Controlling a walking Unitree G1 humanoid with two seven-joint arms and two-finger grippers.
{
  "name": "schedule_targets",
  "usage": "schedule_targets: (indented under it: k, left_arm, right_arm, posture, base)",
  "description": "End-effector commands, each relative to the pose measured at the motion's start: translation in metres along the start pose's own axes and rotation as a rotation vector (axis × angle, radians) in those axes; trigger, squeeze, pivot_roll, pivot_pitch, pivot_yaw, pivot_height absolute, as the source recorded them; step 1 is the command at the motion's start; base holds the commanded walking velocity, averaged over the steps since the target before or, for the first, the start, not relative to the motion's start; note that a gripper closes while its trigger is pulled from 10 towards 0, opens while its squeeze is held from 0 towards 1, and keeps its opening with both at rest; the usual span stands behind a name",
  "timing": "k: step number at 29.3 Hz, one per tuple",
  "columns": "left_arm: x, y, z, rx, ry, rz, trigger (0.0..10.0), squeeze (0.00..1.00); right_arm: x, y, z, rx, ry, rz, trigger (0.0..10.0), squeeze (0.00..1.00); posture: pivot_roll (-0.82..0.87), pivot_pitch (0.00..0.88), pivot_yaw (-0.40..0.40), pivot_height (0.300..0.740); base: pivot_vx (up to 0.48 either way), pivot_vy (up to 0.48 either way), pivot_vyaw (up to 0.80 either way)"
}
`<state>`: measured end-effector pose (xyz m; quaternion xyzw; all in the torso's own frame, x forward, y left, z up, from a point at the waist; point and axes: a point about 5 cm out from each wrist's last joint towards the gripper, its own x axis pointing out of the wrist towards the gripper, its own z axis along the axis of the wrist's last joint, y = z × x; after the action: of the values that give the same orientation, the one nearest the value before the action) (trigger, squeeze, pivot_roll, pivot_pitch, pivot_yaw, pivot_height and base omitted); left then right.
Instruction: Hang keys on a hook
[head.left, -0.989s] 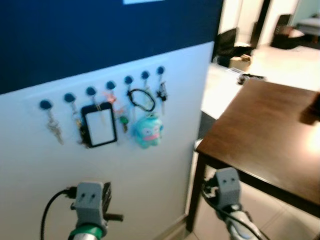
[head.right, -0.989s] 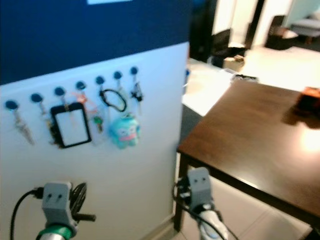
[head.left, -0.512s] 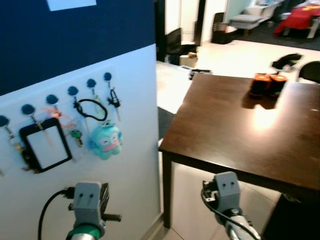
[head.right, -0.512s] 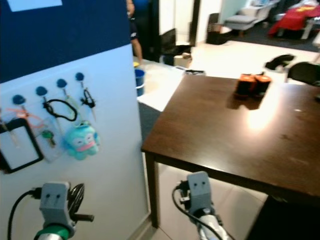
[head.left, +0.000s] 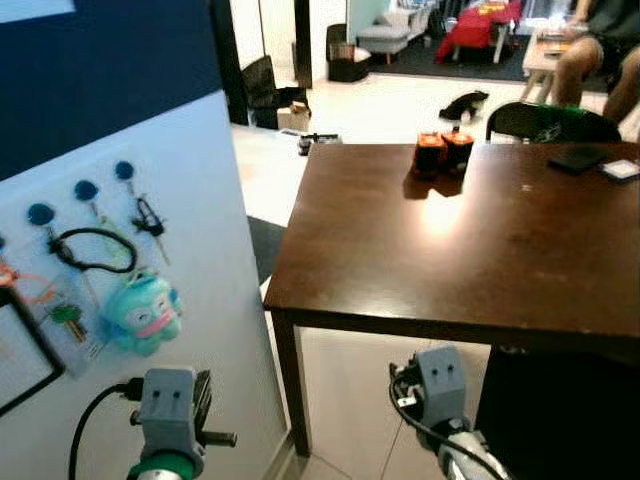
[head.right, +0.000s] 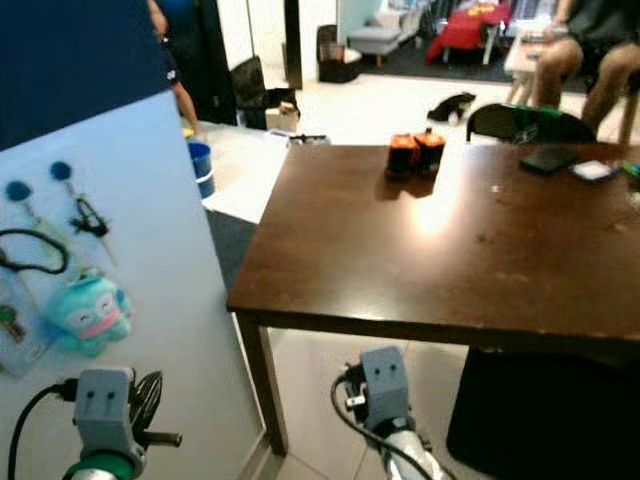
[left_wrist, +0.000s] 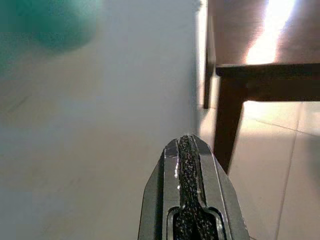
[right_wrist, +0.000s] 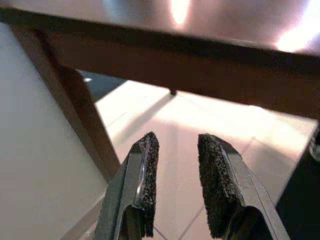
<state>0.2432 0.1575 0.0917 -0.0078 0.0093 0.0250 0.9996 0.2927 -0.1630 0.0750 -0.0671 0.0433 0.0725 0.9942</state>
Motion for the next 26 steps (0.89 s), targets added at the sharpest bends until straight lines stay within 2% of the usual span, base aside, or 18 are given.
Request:
schedule_targets:
  k: [1, 7, 8, 14, 26]
  left_arm:
    - [-0.0007, -0.0008, -0.0012, -0.01, 0.01, -0.006, 10.0, 0.0]
    - [-0.0006, -0.0002, -0.001, -0.01, 0.011, -0.006, 10.0, 0.0]
    - [-0.0006, -0.0003, -0.0008, -0.009, 0.01, -0.007, 10.0, 0.0]
    - [-0.0006, -0.003, 0.0009, 0.005, 0.001, -0.029, 10.0, 0.0]
    - [0.0003, -0.0057, 0.0024, 0.006, -0.007, -0.047, 10.0, 0.0]
  right_arm:
    - [-0.0019, -0.0013, -0.0036, 0.0, 0.014, -0.006, 10.0, 0.0]
    - [-0.002, -0.0007, -0.0036, 0.003, 0.013, -0.005, 10.0, 0.0]
    - [-0.0024, -0.0003, -0.0016, -0.021, -0.007, 0.006, 10.0, 0.0]
    - [-0.0021, 0.0003, -0.0022, -0.01, -0.004, 0.013, 10.0, 0.0]
    - [-0.004, 0.0038, -0.0021, 0.007, -0.016, 0.031, 10.0, 0.0]
  posture:
    - [-0.08, 0.035, 0.208, 0.74]
    - [-0.08, 0.036, 0.21, 0.74]
    - [-0.08, 0.036, 0.21, 0.74]
    - [-0.08, 0.036, 0.21, 0.74]
    - [-0.09, 0.028, 0.215, 0.74]
  base:
    - [0.0, 0.0, -0.8]
    - [0.0, 0.0, -0.8]
    - [0.0, 0.0, -0.73]
    - [0.0, 0.0, 0.0]
    - [0.0, -0.449, 0.0]
